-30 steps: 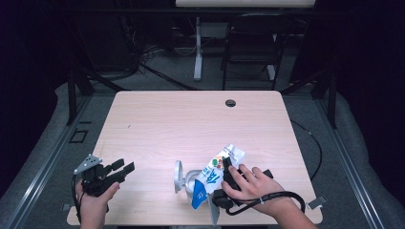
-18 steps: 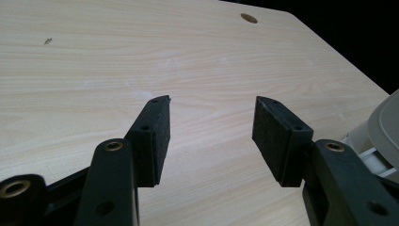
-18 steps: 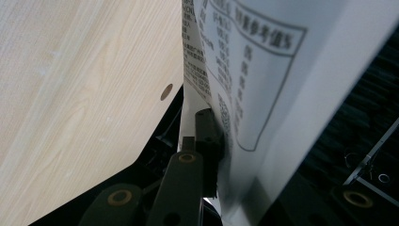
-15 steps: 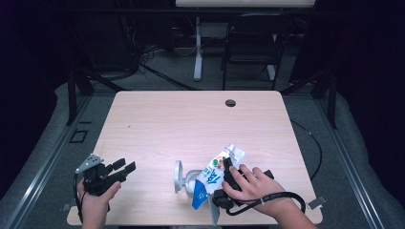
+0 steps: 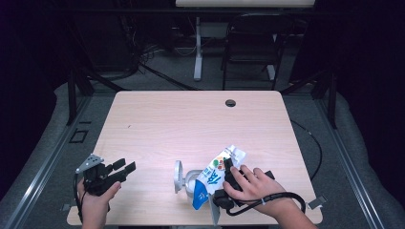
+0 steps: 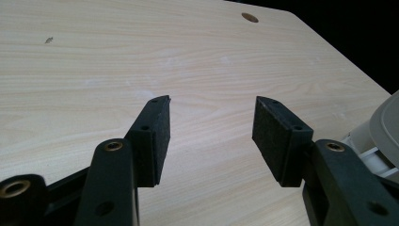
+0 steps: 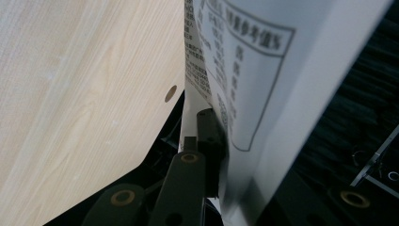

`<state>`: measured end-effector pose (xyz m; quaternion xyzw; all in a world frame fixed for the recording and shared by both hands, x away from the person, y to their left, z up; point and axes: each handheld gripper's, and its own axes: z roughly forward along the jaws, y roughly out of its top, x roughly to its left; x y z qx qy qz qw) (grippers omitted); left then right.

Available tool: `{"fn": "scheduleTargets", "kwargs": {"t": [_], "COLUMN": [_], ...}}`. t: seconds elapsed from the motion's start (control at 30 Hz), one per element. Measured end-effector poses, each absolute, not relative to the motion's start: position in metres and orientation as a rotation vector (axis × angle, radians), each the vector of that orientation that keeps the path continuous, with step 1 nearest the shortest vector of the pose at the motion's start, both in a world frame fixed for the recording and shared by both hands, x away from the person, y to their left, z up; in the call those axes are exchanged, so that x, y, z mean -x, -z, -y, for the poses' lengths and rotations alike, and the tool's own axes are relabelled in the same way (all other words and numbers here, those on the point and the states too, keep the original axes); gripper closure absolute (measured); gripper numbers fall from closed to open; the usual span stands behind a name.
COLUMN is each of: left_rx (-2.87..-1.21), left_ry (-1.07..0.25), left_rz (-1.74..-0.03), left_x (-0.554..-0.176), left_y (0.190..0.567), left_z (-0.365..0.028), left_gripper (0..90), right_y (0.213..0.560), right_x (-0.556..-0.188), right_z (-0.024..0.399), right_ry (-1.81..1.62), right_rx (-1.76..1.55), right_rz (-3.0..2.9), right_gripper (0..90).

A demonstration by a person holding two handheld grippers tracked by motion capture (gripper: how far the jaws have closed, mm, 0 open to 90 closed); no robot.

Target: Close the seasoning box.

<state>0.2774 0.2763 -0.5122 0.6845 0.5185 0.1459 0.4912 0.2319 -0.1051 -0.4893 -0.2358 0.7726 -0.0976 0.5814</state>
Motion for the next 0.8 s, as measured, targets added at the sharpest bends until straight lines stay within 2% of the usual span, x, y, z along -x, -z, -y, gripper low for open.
{"fn": "scheduleTargets", "kwargs": {"t": [0.8], "left_rx": [-1.663], "left_ry": [-0.358], "left_rz": [-1.263], "left_x": [-0.2778], "left_y": [0.5135], "left_z": [-0.2763], "left_gripper": [47.5], "right_y": [0.4909], "right_x": [-0.2303], "right_z": [0.1103], "right_ry": [0.148], "right_rx": [0.47], "right_rz": [-1.855], "right_gripper": [87.5]}}
